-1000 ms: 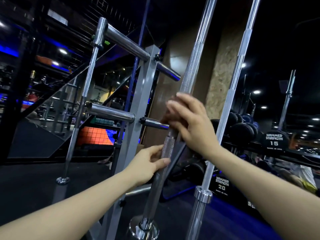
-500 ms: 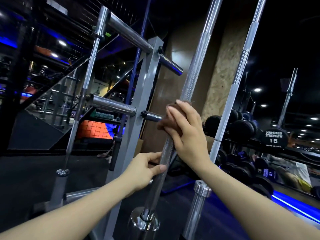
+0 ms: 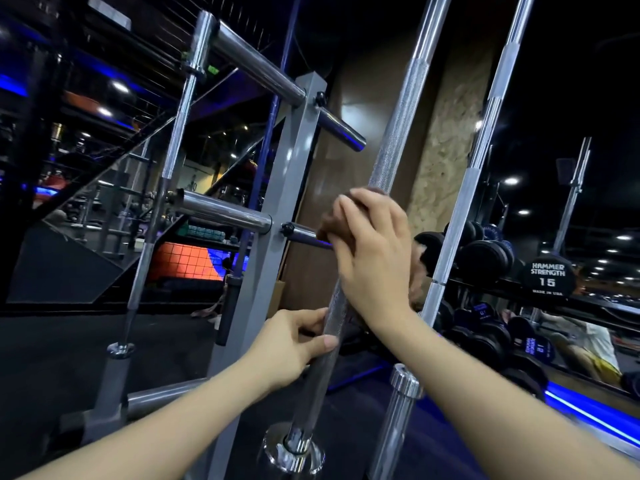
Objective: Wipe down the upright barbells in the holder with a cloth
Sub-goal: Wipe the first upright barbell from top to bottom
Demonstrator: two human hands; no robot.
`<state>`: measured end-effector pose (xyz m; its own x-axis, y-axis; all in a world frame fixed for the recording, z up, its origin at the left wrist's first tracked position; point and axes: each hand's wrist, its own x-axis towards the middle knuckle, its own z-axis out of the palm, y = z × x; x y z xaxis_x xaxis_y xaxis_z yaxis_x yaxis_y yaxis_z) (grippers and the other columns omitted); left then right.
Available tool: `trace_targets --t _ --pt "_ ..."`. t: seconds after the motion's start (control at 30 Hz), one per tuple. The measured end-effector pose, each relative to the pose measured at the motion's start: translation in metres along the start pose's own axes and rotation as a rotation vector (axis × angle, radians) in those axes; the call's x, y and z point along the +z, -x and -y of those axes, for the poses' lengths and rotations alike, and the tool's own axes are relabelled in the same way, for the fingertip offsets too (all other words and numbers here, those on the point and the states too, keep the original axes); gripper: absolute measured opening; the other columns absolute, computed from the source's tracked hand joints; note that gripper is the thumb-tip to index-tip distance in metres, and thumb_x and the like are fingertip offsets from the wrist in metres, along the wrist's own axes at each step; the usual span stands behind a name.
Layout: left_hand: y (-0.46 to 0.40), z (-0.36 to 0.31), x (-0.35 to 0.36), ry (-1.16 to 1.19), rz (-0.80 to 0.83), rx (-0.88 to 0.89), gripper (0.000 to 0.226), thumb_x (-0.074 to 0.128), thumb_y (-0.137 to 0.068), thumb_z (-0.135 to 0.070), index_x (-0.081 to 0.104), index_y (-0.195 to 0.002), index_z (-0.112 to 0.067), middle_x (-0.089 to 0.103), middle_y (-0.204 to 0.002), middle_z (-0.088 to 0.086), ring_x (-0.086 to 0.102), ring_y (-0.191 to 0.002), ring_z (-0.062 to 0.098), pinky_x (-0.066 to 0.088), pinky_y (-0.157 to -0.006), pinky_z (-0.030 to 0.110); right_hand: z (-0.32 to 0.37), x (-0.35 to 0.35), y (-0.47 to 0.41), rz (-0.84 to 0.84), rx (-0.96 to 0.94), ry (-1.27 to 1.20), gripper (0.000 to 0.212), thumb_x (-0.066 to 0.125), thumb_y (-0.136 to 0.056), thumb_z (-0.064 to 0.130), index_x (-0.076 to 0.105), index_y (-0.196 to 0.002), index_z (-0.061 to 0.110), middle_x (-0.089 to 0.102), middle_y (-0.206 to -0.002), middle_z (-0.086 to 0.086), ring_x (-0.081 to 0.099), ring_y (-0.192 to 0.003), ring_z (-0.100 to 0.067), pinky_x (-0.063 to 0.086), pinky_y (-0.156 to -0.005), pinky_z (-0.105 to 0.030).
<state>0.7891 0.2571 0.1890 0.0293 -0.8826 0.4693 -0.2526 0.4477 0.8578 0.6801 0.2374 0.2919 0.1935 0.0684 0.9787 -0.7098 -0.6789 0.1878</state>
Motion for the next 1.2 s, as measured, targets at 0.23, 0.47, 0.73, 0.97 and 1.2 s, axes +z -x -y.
trace_targets --t 0.23,0.47,0.73,0.97,1.2 --pt "0.001 -0.01 0.0 -0.014 -0.019 -0.027 0.045 0.069 -0.085 -0.012 0.058 -0.128 -0.019 0.07 -0.107 0.001 0.065 -0.104 0.023 0.055 -0.086 0.047 -0.014 0.001 0.012 -0.047 0.103 -0.304 0.047 0.063 -0.087 0.013 0.055 -0.133 0.008 0.047 -0.136 -0.003 0.038 -0.13 -0.019 0.024 -0.112 -0.022" --pt "0.006 -0.01 0.0 -0.015 -0.044 -0.007 0.037 0.07 -0.084 -0.013 0.063 -0.119 -0.023 0.072 -0.101 -0.003 0.066 -0.098 0.013 0.054 -0.089 0.034 -0.002 -0.013 -0.001 -0.024 0.211 -0.334 0.049 0.062 -0.087 0.017 0.053 -0.134 0.007 0.046 -0.134 -0.003 0.039 -0.128 -0.017 0.021 -0.107 -0.01" --pt "0.008 -0.009 0.003 0.028 -0.064 0.033 0.041 0.069 -0.084 -0.009 0.06 -0.121 -0.025 0.071 -0.099 -0.006 0.064 -0.088 0.002 0.051 -0.087 0.017 -0.006 0.006 0.012 -0.128 0.144 -0.211 0.046 0.064 -0.085 0.015 0.057 -0.131 0.011 0.047 -0.138 -0.003 0.041 -0.128 -0.026 0.019 -0.109 -0.014" --pt "0.005 -0.002 0.003 -0.017 -0.095 0.025 0.034 0.07 -0.084 -0.012 0.065 -0.118 -0.014 0.072 -0.098 -0.002 0.065 -0.095 0.01 0.049 -0.096 0.031 -0.012 -0.005 0.056 0.141 -0.056 -0.188 0.05 0.071 -0.079 0.012 0.06 -0.128 0.013 0.049 -0.135 0.001 0.039 -0.126 -0.018 0.027 -0.11 -0.025" --pt "0.007 0.004 0.005 0.026 -0.092 0.018 0.049 0.07 -0.084 -0.016 0.056 -0.131 -0.015 0.07 -0.107 -0.003 0.064 -0.104 0.013 0.046 -0.101 0.035 -0.016 0.003 0.008 -0.015 -0.008 -0.139 0.045 0.067 -0.085 0.014 0.059 -0.128 0.01 0.052 -0.134 -0.005 0.04 -0.125 -0.021 0.026 -0.11 -0.024"
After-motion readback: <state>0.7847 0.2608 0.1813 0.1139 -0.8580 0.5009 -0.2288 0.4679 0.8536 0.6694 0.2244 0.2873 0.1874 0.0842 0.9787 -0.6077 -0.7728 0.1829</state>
